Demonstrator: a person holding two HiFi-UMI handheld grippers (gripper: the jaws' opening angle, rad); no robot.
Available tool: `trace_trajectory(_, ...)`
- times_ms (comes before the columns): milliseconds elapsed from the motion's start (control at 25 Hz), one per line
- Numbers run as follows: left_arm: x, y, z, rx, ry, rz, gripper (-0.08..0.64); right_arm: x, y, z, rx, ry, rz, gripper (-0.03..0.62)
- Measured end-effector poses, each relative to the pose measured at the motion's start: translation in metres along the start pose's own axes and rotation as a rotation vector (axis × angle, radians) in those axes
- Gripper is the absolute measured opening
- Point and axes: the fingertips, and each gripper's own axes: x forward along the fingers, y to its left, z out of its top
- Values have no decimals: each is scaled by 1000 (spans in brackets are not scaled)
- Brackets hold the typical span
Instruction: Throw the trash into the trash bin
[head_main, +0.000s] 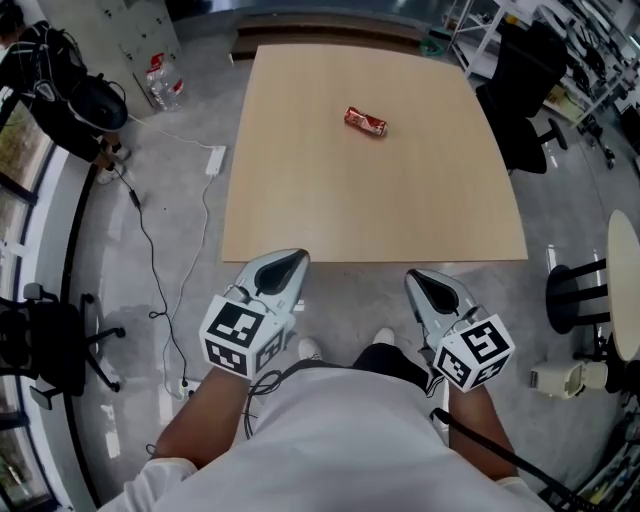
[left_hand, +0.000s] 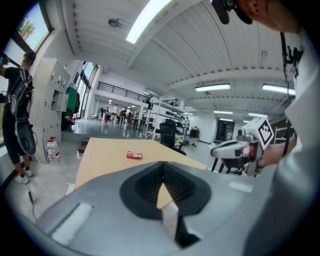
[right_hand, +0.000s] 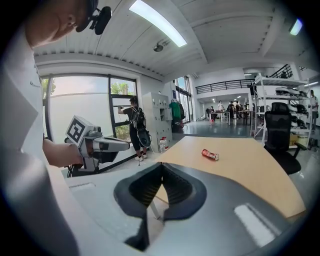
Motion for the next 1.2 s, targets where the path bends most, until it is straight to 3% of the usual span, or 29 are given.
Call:
trace_trajectory(520,-29,31,-25,-42,51,80,8,42,1,-8,65,41,33,5)
trace_trajectory(720,-25,38,-25,-27,66,99,8,69,-4,5,6,41,65,5)
trace_trajectory(960,-7,54,-27,-22,93,111,8,100,-23,6,-132,89,33,5)
trace_trajectory(1200,33,66,-19,-18,113,107,8,135,-58,5,-174,135,23,40)
